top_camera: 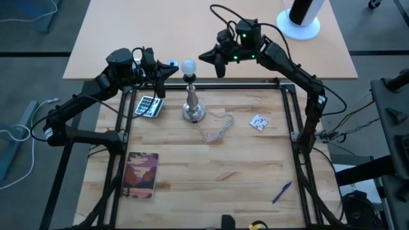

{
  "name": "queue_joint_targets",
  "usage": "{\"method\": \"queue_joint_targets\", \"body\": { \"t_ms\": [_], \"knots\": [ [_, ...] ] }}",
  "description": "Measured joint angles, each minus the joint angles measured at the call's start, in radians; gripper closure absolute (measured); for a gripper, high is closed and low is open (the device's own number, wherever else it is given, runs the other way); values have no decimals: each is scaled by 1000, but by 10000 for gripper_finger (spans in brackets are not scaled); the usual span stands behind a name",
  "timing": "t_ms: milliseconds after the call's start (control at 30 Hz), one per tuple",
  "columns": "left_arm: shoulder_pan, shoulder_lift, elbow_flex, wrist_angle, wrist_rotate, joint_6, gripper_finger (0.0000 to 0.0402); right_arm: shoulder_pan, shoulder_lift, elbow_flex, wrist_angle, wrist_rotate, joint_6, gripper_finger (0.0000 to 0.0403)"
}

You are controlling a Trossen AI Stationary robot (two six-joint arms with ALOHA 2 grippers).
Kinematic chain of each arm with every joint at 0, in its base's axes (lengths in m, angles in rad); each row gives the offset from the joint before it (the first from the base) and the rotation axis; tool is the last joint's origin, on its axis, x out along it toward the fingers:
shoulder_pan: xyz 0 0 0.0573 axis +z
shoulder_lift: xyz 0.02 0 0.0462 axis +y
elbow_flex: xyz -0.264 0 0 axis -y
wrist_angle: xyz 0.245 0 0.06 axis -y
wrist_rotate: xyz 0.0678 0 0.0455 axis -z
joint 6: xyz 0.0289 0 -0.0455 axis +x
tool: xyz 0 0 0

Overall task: Screw lightbulb
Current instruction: Insert the lightbulb into the lamp

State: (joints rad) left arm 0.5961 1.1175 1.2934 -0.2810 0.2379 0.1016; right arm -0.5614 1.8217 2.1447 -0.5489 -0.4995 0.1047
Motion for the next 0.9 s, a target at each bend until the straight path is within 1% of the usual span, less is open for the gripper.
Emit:
{"method": "queue_joint_targets", "body": {
  "t_ms": [167,333,500,700,767,900],
  "knots": [
    [0,3,0,-4,-4,39,401,2,-34,-76,-7,3,-2,403],
    [0,13,0,-7,-19,51,402,5,-85,-153,71,6,4,403],
    [0,31,0,-4,-19,73,401,10,-86,-192,71,12,11,403],
    [0,44,0,-2,-20,74,401,34,-86,-252,172,15,55,403],
    [0,48,0,-1,-21,73,401,33,-85,-259,196,35,55,403],
    [0,49,0,-2,-79,74,401,32,-86,-281,229,77,62,403]
  ]
}}
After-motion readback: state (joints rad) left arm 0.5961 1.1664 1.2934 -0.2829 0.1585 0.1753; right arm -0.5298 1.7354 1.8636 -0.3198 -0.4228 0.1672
